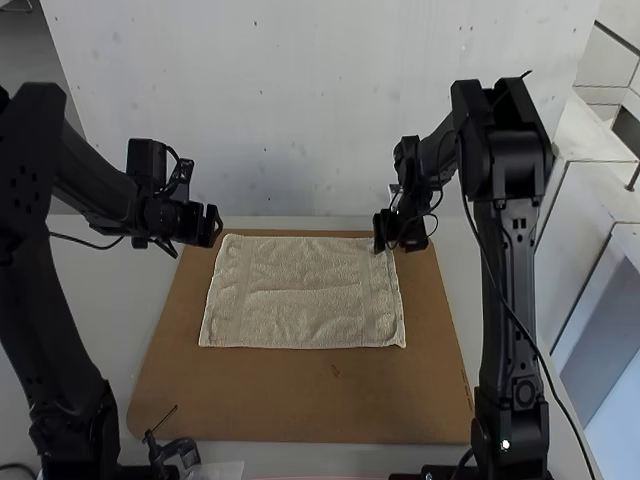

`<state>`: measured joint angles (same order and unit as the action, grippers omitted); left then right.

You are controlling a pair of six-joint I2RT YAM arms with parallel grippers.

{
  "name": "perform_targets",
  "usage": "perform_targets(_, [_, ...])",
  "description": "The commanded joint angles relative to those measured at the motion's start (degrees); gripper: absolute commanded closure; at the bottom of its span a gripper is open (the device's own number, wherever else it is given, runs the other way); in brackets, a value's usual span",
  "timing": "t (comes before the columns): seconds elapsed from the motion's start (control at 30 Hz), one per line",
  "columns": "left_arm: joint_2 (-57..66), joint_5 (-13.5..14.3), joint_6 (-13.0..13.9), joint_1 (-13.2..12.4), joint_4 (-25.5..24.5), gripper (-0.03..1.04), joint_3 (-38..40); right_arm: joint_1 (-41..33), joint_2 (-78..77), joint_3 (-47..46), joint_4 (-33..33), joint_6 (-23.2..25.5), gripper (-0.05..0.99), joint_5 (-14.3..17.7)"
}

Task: Fold the towel.

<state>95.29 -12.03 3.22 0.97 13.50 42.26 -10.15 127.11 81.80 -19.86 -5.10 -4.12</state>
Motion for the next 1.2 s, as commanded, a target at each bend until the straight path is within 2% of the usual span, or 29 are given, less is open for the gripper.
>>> perform_targets(0.0, [0.34, -0.71, 1.08, -0.53, 0.3, 0.05, 1.25, -1.19, 1.04, 3.28, -2.73, -2.89, 0.12, 1.66])
perform_targets(0.1, [0.69, -1.24, 1.17, -0.62, 0.39, 0.05, 1.25, -1.36, 1.3, 4.6, -2.99, -2.45, 0.12, 2.8])
perform_targets(0.2, [1.13, -1.5, 1.17, -0.8, 0.39, 0.05, 1.07, -1.01, 1.65, 4.95, -0.8, -0.87, 0.24, 3.59])
perform_targets(0.47, [1.66, -2.82, 1.35, -1.94, 0.74, 0.05, 0.98, -0.57, 2.62, 5.3, -0.62, 0.53, 0.24, 3.86])
perform_targets(0.7, [2.19, -3.26, 1.43, -2.47, 1.09, 0.05, 0.98, -0.31, 3.06, 3.98, 3.16, 2.38, 0.28, 3.86])
perform_targets(0.77, [2.54, -3.26, 1.43, -2.55, 1.18, 0.05, 0.98, -0.13, 3.5, 3.98, 4.74, 3.26, 0.4, 3.86])
perform_targets(0.8, [2.62, -3.26, 1.43, -2.55, 1.18, 0.05, 0.98, -0.13, 3.5, 3.89, 5.27, 3.52, 0.42, 3.86])
perform_targets(0.93, [2.98, -3.26, 1.7, -2.73, 1.36, 0.05, 0.98, -0.39, 4.11, 4.33, 5.09, 3.52, 0.42, 3.86])
perform_targets(1.13, [3.06, -3.26, 1.79, -2.82, 1.36, 0.05, 1.07, -0.39, 4.9, 5.48, 2.28, 3.35, 0.47, 3.94])
perform_targets(1.17, [3.06, -3.26, 1.79, -2.82, 1.36, 0.05, 1.07, -0.39, 4.99, 5.48, 2.19, 3.35, 0.51, 4.03])
